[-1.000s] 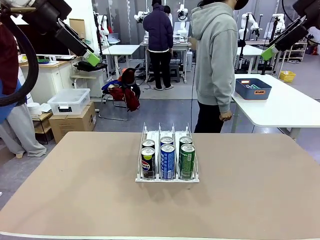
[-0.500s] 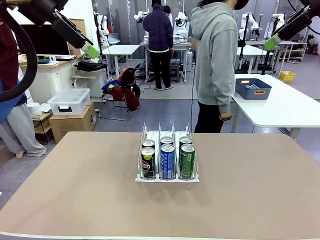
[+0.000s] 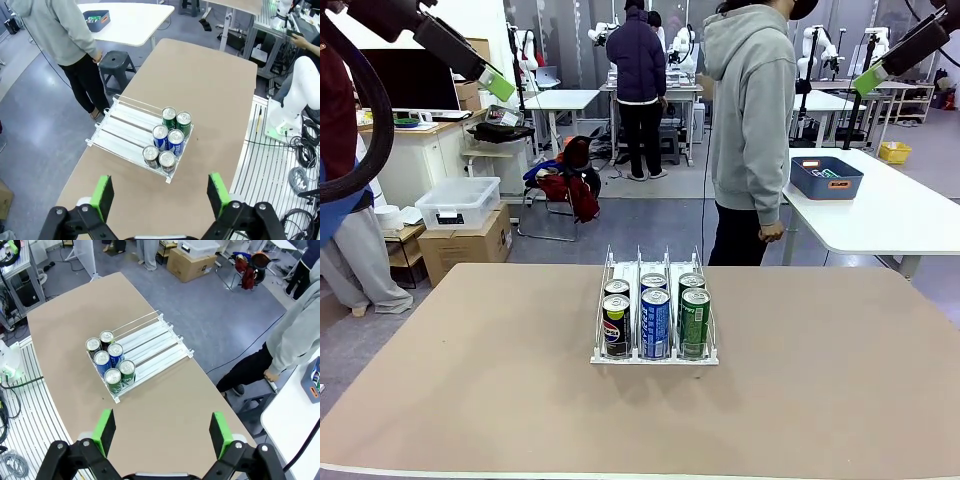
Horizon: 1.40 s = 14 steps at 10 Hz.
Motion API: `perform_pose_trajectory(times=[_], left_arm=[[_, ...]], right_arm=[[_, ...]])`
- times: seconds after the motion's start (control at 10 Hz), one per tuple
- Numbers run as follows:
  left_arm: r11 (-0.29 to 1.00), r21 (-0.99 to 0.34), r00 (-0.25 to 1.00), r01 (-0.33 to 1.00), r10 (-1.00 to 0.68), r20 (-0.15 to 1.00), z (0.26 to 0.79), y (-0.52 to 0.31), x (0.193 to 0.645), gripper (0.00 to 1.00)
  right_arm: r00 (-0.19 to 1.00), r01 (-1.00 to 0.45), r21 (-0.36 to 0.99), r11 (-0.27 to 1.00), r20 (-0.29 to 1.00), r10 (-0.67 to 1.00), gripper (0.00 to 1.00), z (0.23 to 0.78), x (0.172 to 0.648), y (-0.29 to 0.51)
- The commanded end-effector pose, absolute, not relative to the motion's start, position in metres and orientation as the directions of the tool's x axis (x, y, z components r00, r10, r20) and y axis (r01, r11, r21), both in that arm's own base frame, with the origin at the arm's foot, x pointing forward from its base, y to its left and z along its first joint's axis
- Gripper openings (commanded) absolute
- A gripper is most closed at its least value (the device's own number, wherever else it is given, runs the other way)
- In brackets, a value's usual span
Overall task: Fill the beverage cans into the dispenser.
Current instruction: Pick up the Ionic drink handed by the human.
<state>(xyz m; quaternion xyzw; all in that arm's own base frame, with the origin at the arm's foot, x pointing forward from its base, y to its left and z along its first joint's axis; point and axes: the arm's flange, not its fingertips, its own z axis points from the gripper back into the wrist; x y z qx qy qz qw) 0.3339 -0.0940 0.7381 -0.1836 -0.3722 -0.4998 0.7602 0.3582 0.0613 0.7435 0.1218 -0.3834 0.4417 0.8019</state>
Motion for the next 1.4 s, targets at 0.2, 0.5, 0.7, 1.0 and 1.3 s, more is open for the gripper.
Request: perform_pose_trajectory(times=[0.2, 0.5, 0.7, 1.0, 1.3], left_arm=[[0.433, 0.093, 0.223, 0.897, -0.623, 0.749, 0.7381, -0.0940, 0.3339, 1.00], [0.433, 0.093, 0.223, 0.897, -0.623, 0.749, 0.7381, -0.0940, 0.3339, 1.00], [0.433, 0.093, 0.223, 0.897, -0.623, 0.749, 0.7381, -0.0940, 0.3339, 1.00], [0.433, 0.093, 0.223, 0.897, -0.623, 0.749, 0.7381, -0.0940, 0.3339, 1.00], [0.433, 0.093, 0.223, 0.897, -0.623, 0.749, 0.7381, -0.0940, 0.3339, 1.00]], right_arm=[[0.316, -0.802, -0.143, 0.580, 0.723, 0.615, 1.00, 0.7435, 0.3582, 0.0613], [0.316, -0.802, -0.143, 0.580, 0.723, 0.615, 1.00, 0.7435, 0.3582, 0.0613], [0.316, -0.802, -0.143, 0.580, 0.723, 0.615, 1.00, 0.7435, 0.3582, 0.0613], [0.316, -0.802, -0.143, 0.580, 0.723, 0.615, 1.00, 0.7435, 0.3582, 0.0613], [0.316, -0.802, -0.143, 0.580, 0.723, 0.615, 1.00, 0.7435, 0.3582, 0.0613]])
